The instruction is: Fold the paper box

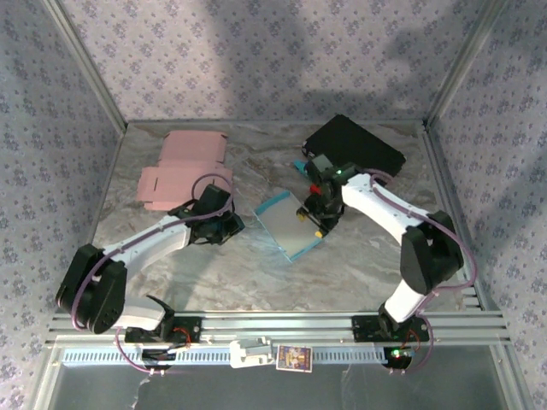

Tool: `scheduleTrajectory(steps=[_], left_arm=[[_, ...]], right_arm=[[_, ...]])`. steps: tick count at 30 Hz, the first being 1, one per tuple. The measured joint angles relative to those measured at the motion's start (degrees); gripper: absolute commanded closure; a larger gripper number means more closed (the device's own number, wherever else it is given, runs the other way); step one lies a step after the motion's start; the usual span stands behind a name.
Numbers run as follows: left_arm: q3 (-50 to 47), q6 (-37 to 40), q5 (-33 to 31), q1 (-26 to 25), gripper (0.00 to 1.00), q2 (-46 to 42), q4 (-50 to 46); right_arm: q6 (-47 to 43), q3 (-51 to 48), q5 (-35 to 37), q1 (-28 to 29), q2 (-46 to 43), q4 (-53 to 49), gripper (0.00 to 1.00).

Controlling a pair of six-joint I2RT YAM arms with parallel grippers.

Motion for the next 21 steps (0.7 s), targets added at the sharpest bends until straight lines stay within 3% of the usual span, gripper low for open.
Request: scheduleTrajectory(steps=[3,8,13,21], left_arm=[[0.9,-1.27,-0.02,0.74,0.63,-0.15,-0.15],[0.26,-2.6,-0.02,4.76,0.63,-4.44,-1.6],[-1.29,-2.6,-0.79,8.31,0.63,-9.99,-4.92],[-2.27,-1.79,-1.79,8.63,0.63,-17.59,-10.8]], right_arm=[[-15.21,9.16,3.8,3.45,-0.46,-0.59,0.45],[-37.18,20.9,4.48,15.02,-0.26,-3.43,0.43],[-45.94,24.72,4.83,21.03,3.72,-8.55,0.43],[-49.0,27.56,6.75,22.03,14.25,-12.0,0.51]])
